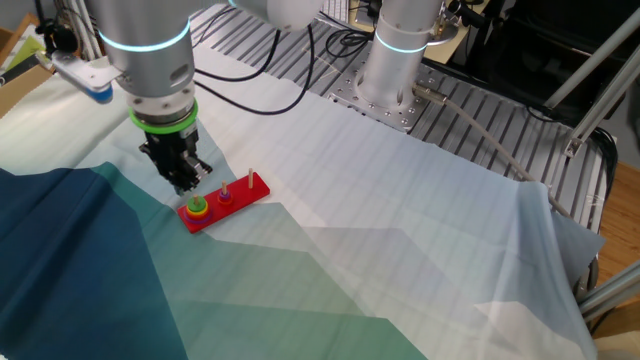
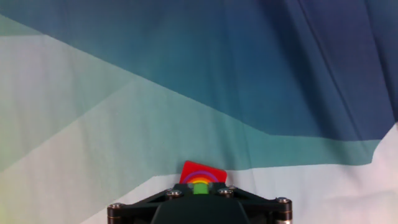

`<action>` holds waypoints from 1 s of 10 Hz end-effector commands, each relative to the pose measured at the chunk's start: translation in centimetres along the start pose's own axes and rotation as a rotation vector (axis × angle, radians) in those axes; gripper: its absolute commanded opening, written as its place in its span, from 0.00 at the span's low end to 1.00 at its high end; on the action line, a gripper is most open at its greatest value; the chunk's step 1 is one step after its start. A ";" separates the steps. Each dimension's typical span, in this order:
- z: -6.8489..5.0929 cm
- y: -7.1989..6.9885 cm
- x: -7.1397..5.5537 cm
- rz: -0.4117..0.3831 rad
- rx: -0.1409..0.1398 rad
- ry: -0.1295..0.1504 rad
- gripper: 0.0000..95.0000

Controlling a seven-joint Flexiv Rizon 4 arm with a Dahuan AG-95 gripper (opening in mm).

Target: Take out one Hanoi block and throw it aside

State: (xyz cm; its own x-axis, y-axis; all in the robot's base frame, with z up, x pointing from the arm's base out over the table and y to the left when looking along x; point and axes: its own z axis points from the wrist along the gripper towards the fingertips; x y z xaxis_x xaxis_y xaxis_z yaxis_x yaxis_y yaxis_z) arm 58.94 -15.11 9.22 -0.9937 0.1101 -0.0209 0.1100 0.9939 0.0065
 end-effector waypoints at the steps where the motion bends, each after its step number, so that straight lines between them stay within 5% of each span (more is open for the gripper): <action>1: 0.1 0.0 0.2 -0.001 -0.002 0.000 0.40; 10: 2.1 -0.1 0.9 -0.006 -0.007 -0.031 0.40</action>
State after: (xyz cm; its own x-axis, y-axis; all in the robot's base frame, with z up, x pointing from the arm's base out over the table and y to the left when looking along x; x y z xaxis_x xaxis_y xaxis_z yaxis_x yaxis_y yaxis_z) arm 58.13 -15.15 7.00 -0.9931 0.1043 -0.0543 0.1037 0.9945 0.0141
